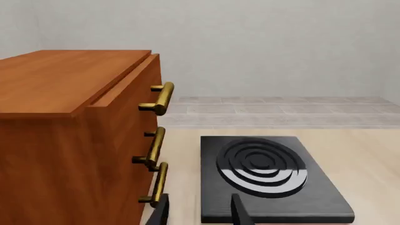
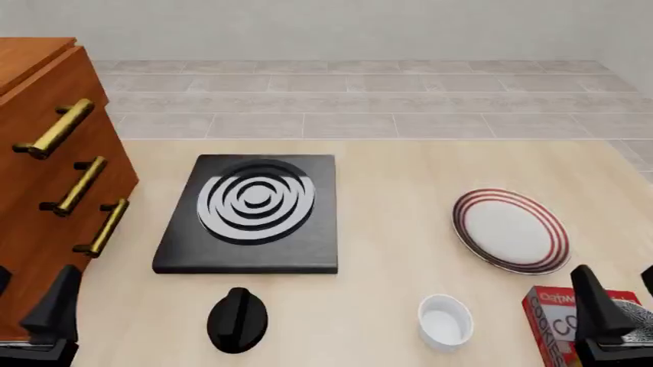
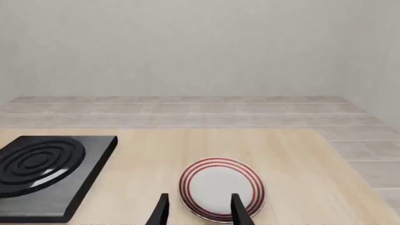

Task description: Pick the akita bowl on the cookies box and place it on the plate.

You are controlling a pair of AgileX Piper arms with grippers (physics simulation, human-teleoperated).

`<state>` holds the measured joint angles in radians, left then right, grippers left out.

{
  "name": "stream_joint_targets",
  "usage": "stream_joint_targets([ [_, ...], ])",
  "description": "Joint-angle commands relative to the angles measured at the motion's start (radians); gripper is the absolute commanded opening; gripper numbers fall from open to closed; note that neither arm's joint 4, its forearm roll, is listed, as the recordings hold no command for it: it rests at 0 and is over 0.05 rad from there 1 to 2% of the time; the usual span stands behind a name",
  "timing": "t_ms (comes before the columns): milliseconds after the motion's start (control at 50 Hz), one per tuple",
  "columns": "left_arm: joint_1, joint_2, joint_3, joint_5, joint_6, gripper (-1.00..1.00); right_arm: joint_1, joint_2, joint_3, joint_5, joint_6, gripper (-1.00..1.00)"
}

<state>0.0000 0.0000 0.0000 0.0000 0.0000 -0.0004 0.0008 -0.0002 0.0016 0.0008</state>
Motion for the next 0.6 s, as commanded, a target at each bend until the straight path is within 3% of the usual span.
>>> stream_joint_targets([
  [20,0.0,0.0,0.0,0.0,0.0,1.0,0.001,0.002,0.0,0.012,0.003,1.0],
  [440,0.0,0.0,0.0,0.0,0.0,1.0,-0.01,0.002,-0.047,0.047,0.014,1.0],
  [460,0.0,0.0,0.0,0.0,0.0,1.0,-0.021,0.018,-0.176,0.164,0.023,1.0],
  [600,0.0,0.0,0.0,0.0,0.0,1.0,-0.04,0.124,-0.37,0.284,-0.004,1.0],
])
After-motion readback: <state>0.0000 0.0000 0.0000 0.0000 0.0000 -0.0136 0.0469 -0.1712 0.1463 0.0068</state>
